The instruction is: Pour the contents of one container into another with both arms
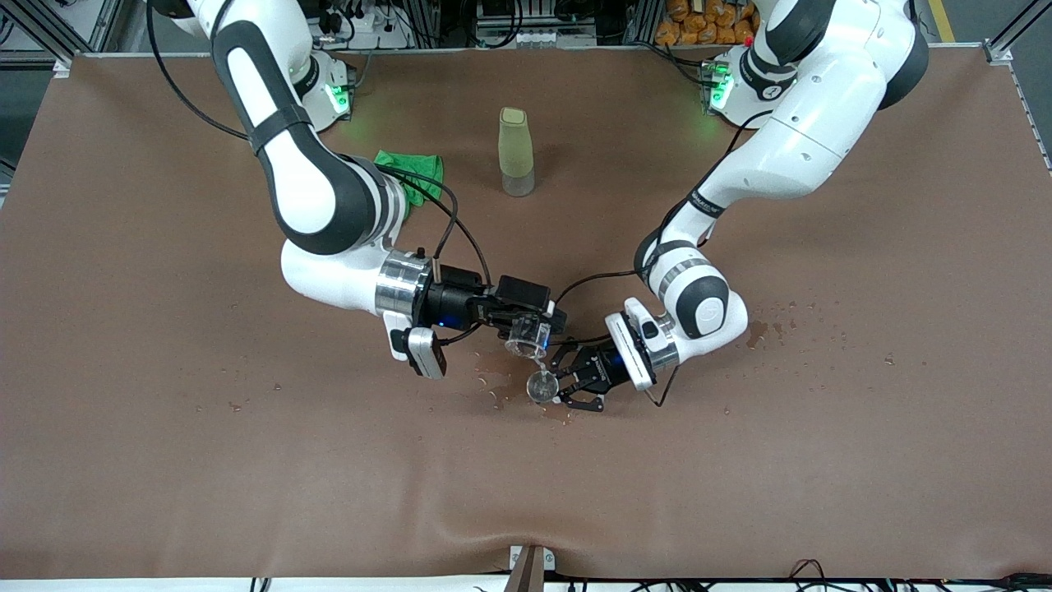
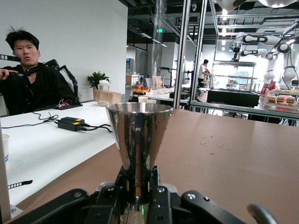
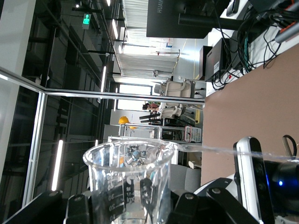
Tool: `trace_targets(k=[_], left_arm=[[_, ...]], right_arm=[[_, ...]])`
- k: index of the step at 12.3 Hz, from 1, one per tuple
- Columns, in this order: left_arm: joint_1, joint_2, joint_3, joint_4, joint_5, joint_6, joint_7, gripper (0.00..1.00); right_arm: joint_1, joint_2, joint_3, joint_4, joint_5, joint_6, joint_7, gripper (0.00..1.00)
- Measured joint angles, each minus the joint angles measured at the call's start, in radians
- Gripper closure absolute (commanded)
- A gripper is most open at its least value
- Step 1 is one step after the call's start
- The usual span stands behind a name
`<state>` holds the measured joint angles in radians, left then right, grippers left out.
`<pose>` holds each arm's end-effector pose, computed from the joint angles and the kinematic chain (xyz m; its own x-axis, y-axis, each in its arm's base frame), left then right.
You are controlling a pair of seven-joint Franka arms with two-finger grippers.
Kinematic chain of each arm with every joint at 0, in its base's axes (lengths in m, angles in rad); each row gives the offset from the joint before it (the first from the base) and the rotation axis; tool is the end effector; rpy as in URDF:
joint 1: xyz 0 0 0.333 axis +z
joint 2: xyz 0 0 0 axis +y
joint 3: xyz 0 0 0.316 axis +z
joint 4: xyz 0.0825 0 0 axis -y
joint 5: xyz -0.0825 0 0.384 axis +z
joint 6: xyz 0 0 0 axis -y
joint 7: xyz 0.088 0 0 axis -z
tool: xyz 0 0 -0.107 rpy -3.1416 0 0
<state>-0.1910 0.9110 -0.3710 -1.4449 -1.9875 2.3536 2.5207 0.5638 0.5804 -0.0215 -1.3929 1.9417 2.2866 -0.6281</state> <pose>0.6487 -0.3550 0.1902 0.0890 -0.0449 0.9950 -0.9287 -0.3647 0.0666 0.6352 0.4122 0.4315 0.9660 -0.2402 0.0961 0.0899 -0.0365 -0.9953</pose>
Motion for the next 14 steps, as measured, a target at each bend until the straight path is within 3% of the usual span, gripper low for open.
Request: trace_targets(k=[14], left_arm=[[-0.002,0.002,0.000,0.000,0.000,0.000,0.000,1.00]], right_arm=[[-0.016,0.025,-0.001,0.029,0.001,-0.032,0.156,1.00]])
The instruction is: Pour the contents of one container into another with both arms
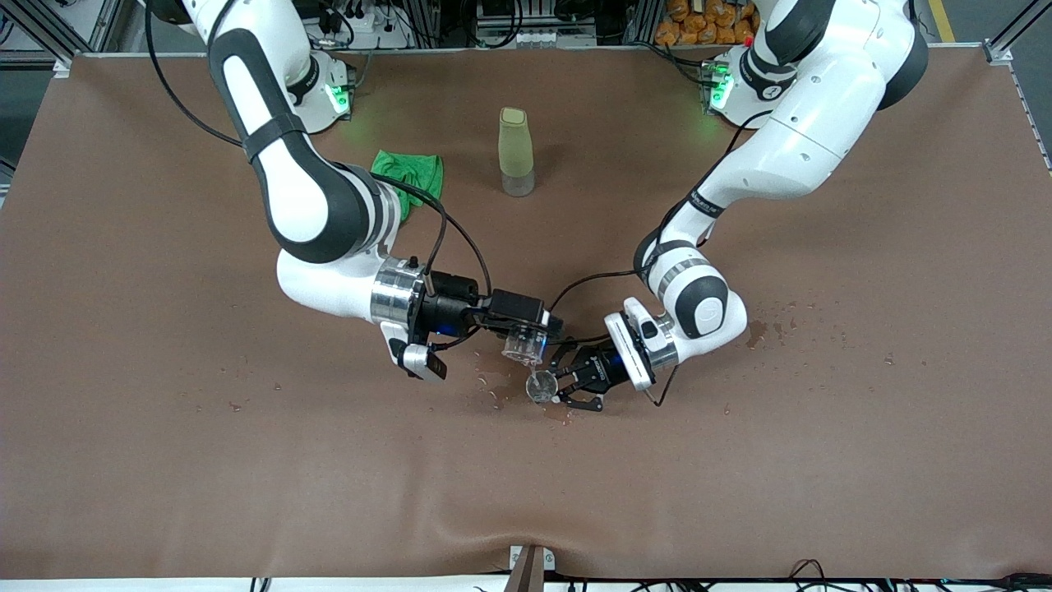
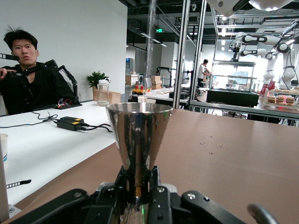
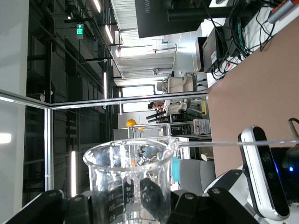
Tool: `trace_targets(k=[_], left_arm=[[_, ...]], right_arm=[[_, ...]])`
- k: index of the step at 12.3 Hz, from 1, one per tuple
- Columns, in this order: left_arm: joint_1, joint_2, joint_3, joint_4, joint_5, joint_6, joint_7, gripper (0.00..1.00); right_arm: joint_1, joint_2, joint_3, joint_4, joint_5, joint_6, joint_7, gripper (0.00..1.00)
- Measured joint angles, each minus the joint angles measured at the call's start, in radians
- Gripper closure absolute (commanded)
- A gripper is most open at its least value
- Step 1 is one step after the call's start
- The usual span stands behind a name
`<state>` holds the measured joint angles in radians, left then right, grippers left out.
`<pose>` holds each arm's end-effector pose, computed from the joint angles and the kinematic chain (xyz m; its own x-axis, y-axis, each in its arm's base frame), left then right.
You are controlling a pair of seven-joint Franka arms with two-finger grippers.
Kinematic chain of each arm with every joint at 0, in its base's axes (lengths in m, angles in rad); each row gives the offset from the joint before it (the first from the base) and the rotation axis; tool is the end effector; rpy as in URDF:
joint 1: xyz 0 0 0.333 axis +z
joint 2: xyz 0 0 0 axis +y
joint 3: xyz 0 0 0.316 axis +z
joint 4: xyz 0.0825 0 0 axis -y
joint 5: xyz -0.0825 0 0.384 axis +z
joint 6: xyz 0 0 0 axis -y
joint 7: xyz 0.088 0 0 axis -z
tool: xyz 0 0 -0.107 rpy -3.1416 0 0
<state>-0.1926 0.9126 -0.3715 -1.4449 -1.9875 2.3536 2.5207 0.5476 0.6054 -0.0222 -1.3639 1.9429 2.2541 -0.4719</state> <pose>0.6478 -0.3562 0.1892 0.0906 -0.0450 0.9949 -0.9293 -0.3630 0.0682 0.6447 0.4082 0.4292 0.9712 -0.2311 -0.0574 -0.0545 0.0189 -0.9983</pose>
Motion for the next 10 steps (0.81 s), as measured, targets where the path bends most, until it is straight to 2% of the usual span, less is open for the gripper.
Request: trace_targets(k=[10], left_arm=[[-0.001,0.000,0.000,0.000,0.000,0.000,0.000,1.00]], right_arm=[[-0.002,0.006,0.000,0.008,0.010,-0.031,0.128,1.00]])
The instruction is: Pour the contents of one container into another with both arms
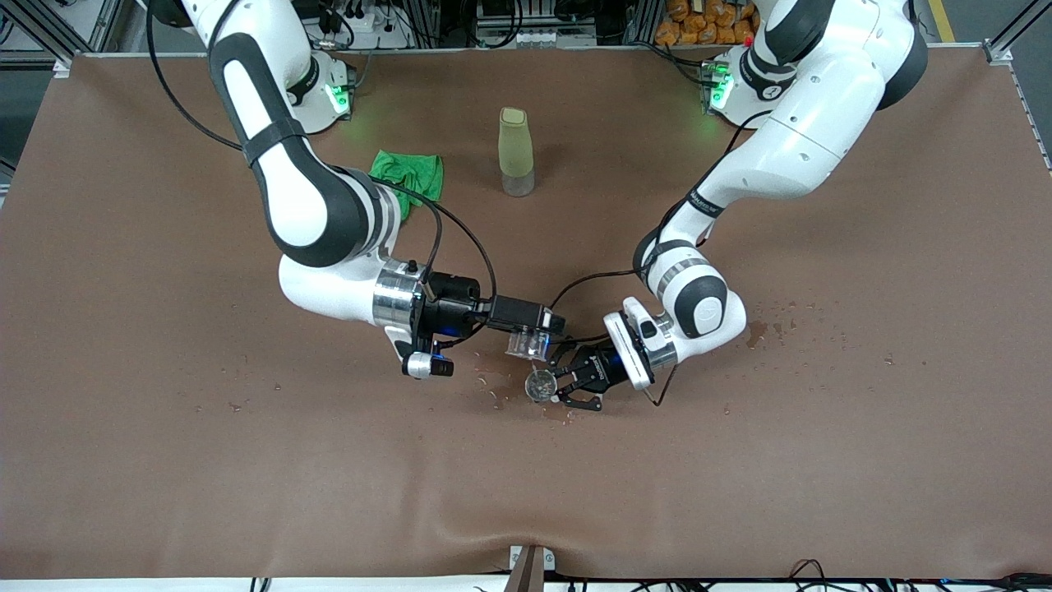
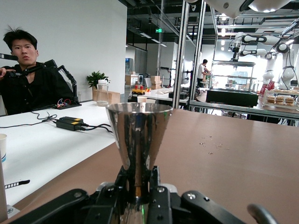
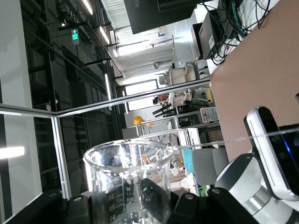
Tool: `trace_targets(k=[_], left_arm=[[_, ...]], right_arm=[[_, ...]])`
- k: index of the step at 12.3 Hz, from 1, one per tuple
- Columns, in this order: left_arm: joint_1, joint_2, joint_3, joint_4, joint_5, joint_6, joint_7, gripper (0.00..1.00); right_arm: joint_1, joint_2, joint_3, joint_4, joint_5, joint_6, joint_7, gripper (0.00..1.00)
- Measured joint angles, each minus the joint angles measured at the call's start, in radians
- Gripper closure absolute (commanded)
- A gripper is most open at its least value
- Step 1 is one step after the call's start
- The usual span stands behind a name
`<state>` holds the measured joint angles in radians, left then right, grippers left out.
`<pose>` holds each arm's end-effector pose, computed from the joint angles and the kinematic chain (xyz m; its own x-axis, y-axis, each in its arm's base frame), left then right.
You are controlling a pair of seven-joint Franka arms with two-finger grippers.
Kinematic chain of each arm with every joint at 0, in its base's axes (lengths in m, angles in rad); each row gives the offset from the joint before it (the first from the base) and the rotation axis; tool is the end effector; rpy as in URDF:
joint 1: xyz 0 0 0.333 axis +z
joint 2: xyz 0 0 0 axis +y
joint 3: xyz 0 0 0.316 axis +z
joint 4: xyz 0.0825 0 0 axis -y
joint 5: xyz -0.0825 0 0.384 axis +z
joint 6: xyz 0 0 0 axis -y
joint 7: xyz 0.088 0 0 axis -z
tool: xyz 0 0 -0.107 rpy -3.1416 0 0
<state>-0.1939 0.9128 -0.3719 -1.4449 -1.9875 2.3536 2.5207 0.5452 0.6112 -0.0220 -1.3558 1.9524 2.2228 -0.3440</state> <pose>0.6472 -0.3572 0.1891 0.0908 -0.0449 0.9949 -0.9298 -0.3615 0.0685 0.6448 0.4108 0.4309 0.9612 -0.2020 -0.1879 -0.1776 0.0682 -0.9817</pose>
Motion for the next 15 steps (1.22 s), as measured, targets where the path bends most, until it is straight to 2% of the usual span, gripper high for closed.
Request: trace_targets(k=[11,15], left_arm=[[0.001,0.001,0.000,0.000,0.000,0.000,0.000,1.00],[0.020,0.001,0.004,0.000,0.000,0.001,0.000,1.00]], right_arm=[[-0.006,0.004,-0.001,0.015,0.005,-0.016,0.023,1.00],[-0.026,0.005,-0.009,0.029,-0.097,-0.016,-0.089,1.00]])
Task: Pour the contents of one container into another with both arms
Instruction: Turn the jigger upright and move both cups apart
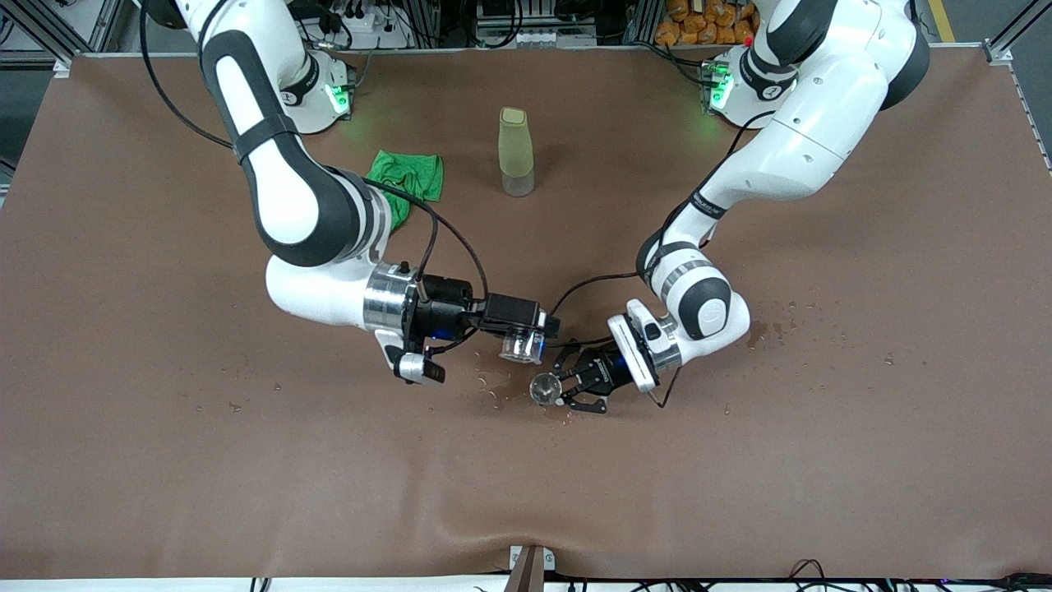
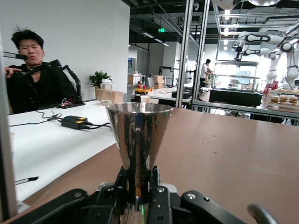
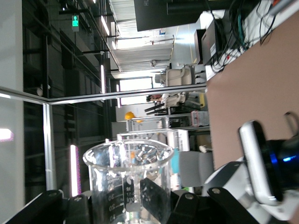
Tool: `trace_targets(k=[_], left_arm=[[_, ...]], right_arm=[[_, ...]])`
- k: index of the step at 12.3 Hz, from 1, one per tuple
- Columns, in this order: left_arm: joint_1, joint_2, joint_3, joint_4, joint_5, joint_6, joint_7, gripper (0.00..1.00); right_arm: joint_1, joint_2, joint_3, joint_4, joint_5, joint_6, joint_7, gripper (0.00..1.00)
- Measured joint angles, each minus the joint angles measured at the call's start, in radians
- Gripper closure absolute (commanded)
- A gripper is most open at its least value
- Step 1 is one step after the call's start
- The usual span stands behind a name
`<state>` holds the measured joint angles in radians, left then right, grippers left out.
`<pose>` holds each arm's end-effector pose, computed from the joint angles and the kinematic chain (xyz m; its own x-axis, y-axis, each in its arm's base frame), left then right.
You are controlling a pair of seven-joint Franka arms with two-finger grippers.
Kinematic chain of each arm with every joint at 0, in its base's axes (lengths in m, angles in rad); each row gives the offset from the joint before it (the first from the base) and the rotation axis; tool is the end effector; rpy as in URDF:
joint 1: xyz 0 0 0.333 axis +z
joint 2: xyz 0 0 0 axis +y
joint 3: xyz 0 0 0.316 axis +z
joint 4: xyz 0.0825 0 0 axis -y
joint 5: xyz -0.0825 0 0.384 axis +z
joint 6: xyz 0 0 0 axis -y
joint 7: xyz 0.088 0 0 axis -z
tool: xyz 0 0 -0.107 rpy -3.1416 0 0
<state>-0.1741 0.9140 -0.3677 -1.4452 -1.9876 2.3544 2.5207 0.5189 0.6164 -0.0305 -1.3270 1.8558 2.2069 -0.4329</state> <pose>0.6548 -0.3421 0.1873 0.0929 -0.0470 0.9946 -0.9213 -0.3829 0.0680 0.6584 0.3935 0.4397 0.9808 -0.1941 -0.0207 -0.0240 -0.0147 -0.9996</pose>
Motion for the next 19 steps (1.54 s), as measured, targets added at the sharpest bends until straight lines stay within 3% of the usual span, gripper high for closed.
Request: trace_targets(k=[4,11,13,19], left_arm=[[0.086,0.003,0.007,-0.047,0.021,-0.057,0.049,1.00],[0.314,0.006,0.007,-0.162,0.294,-0.290,0.053,1.00],[0.373,0.006,0.007,-0.184,0.377,-0.347,0.053,1.00],[0.496,0.006,0.006,-0.221,0.570,-0.443,0.053,1.00]], right_arm=[[-0.058,0.005,-0.002,0.000,-0.056,-0.002,-0.185,1.00],[-0.304,0.023,-0.009,0.001,-0.261,-0.043,-0.494,1.00],[-0.395,0.042,-0.010,-0.002,-0.318,-0.095,-0.606,1.00],[-0.675,0.130,-0.012,-0.075,-0.366,-0.328,-1.074,1.00]])
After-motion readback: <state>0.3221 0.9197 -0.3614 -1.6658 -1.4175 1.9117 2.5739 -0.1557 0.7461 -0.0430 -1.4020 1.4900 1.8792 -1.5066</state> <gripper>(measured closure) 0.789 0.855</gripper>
